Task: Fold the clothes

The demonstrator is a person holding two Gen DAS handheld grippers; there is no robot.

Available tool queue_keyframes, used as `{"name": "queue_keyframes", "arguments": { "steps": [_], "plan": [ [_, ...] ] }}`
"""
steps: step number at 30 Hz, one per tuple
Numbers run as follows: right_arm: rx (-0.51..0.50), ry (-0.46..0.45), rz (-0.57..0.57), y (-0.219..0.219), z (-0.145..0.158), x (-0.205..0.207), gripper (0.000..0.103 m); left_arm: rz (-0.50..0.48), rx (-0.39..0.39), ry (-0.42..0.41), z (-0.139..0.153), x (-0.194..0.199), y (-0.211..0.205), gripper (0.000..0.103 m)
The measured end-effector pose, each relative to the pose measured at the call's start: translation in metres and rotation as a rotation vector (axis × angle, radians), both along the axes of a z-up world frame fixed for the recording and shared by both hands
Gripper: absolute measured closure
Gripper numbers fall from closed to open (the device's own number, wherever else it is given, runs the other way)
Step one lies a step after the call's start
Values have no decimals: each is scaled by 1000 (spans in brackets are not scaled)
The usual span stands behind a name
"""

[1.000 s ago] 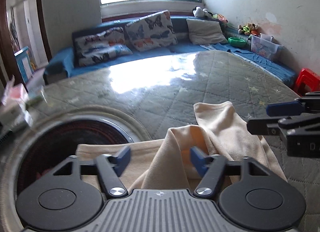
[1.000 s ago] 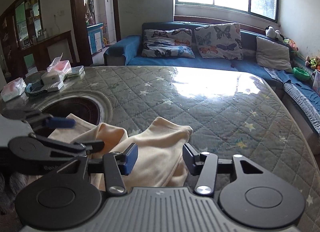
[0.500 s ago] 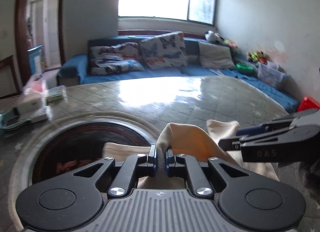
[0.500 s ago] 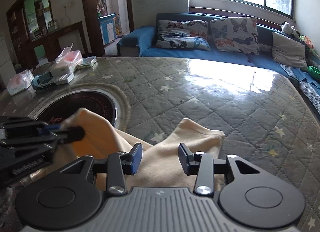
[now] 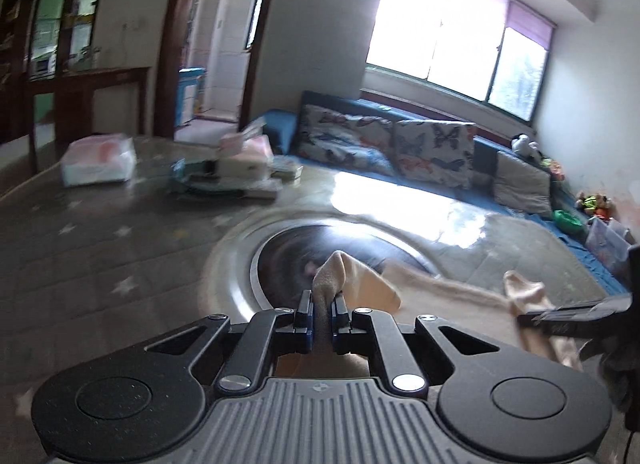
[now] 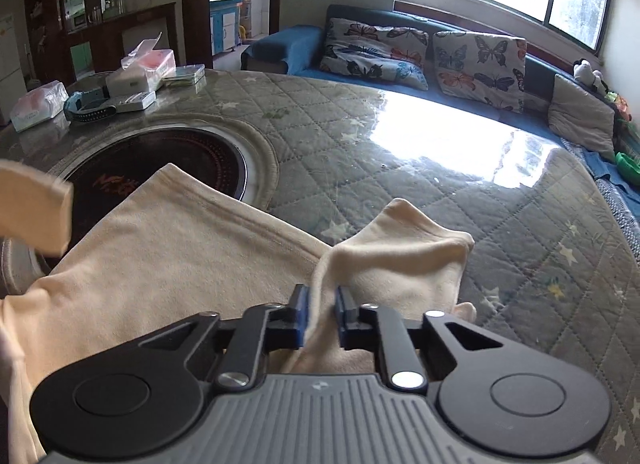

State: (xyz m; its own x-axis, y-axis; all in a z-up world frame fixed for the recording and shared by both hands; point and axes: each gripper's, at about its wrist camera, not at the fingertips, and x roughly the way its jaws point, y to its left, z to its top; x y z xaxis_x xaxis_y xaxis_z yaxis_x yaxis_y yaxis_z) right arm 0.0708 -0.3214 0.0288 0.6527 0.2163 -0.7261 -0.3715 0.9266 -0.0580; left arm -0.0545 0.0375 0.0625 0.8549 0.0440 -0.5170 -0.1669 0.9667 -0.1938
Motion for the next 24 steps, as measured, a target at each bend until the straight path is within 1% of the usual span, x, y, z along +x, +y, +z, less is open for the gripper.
{"name": "queue_keyframes", "arguments": {
  "steps": [1, 3, 7, 10, 13, 16, 19, 21, 22, 24],
  "plan": [
    [-1, -10, -4, -2, 1, -3, 99, 10, 6, 13, -4, -6, 2, 94],
    [4, -43, -28, -10, 8, -13, 100, 25, 15, 39, -11, -16, 5, 94],
    [18, -117, -85, -30, 24, -34, 101, 44, 4, 82, -26, -31, 9, 94],
    [43, -176, -169, -65, 39, -66, 101, 46, 2, 88, -28, -40, 10, 94],
    [72, -194, -271, -101, 45, -99, 101, 40, 8, 87, -28, -48, 10, 94],
    [100, -156, -363, -135, 38, -129, 101, 30, 19, 101, -30, -54, 9, 94],
    [101, -92, -448, -162, 19, -151, 99, 18, 26, 128, -33, -60, 10, 94],
    [83, -53, -496, -179, 7, -160, 97, 7, 31, 141, -33, -64, 11, 90],
    [73, -49, -514, -185, 4, -163, 94, -1, 38, 140, -31, -67, 11, 90],
    [60, -53, -533, -194, 2, -168, 94, -30, 64, 134, -26, -73, 9, 88]
  ]
}}
